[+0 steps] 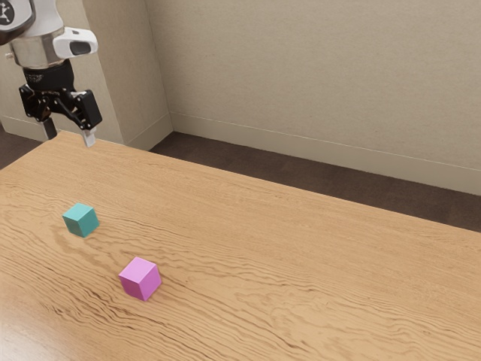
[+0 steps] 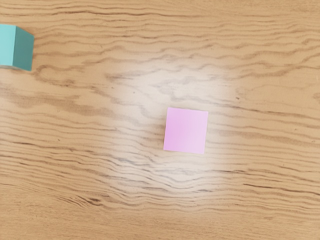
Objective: Pick up the blue block with one arm, and put the blue block on the pink block with one arm
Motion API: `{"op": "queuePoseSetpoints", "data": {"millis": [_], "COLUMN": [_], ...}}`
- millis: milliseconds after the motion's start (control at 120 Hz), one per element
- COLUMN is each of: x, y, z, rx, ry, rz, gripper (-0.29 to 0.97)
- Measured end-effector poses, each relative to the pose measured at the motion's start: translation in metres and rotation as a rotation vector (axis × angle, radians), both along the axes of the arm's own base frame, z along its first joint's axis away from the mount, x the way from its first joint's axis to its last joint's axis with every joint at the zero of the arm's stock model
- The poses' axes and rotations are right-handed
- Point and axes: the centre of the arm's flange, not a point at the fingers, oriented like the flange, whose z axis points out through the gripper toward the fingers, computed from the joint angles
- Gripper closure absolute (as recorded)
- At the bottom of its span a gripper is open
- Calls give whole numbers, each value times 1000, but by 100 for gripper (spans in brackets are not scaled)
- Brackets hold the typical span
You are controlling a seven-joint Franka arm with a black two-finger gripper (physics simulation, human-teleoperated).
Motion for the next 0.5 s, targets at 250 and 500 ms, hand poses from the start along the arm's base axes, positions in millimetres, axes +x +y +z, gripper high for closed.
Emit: {"op": "queuePoseSetpoints", "data": {"millis": [250, 500], "x": [-8, -1], "y": [59, 145], "z": [-12, -115], "rx": [15, 43], "ry": [18, 103], "rz": [127, 280], "gripper": [0, 0]}}
